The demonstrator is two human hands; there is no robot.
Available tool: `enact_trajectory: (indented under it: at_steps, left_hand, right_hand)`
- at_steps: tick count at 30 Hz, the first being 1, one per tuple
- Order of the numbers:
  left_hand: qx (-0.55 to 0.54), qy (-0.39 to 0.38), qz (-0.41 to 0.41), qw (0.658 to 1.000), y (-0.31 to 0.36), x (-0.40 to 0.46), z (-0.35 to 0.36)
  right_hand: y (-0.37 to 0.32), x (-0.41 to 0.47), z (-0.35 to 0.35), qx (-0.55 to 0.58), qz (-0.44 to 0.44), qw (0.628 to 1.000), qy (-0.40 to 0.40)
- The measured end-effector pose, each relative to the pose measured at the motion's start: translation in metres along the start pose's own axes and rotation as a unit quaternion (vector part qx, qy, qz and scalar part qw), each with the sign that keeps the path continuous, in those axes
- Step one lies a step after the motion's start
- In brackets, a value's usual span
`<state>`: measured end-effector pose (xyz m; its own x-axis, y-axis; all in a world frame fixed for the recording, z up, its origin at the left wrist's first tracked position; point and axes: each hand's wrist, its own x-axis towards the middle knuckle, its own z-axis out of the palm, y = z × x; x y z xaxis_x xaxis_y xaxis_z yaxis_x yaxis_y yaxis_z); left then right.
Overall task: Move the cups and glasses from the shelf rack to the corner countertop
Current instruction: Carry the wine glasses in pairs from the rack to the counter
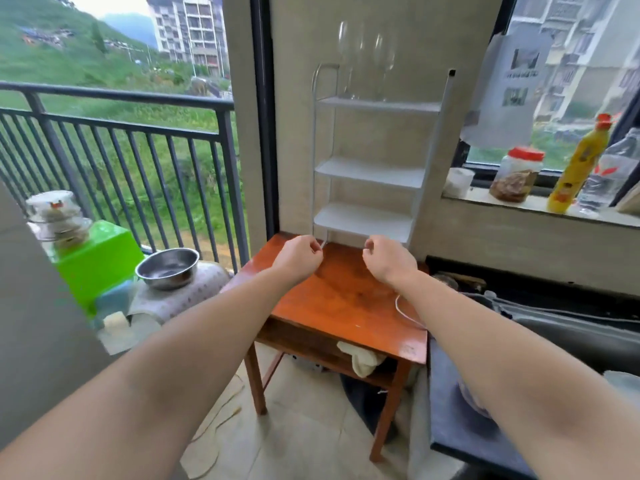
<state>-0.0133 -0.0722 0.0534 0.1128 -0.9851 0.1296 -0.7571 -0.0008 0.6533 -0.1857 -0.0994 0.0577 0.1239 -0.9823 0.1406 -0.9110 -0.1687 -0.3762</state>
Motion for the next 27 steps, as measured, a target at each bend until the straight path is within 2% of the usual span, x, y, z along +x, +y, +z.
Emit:
enact_trajectory:
  at_steps: [5, 14, 18, 20, 24, 27]
  left_hand:
    - [-0.027, 0.047, 0.035, 0.998, 0.046, 0.118, -0.042]
    - [-0.082, 0.106, 0.136, 0.982, 0.143, 0.266, -0.109]
    - [-0.178, 0.104, 0.094, 0.974, 0.167, 0.33, -0.115]
    - [-0.234, 0.084, 0.058, 0.967, 0.17, 0.353, -0.114]
    - [-0.333, 0.033, 0.02, 0.942, 0.174, 0.386, -0.108]
    - [-0.362, 0.006, 0.003, 0.932, 0.174, 0.402, -0.104]
  right_hand:
    - [-0.008, 0.117, -0.054, 0.018, -0.012, 0.998, 0.058]
    - [-0.05, 0.255, -0.17, 0.077, -0.031, 0.982, 0.171]
    - [-0.056, 0.3, -0.195, 0.202, 0.0, 0.962, 0.184]
    - [-0.057, 0.319, -0.199, 0.262, 0.037, 0.95, 0.163]
    - [-0.053, 0.357, -0.199, 0.42, 0.091, 0.898, 0.1]
    - [-0.049, 0.374, -0.191, 0.475, 0.091, 0.871, 0.089]
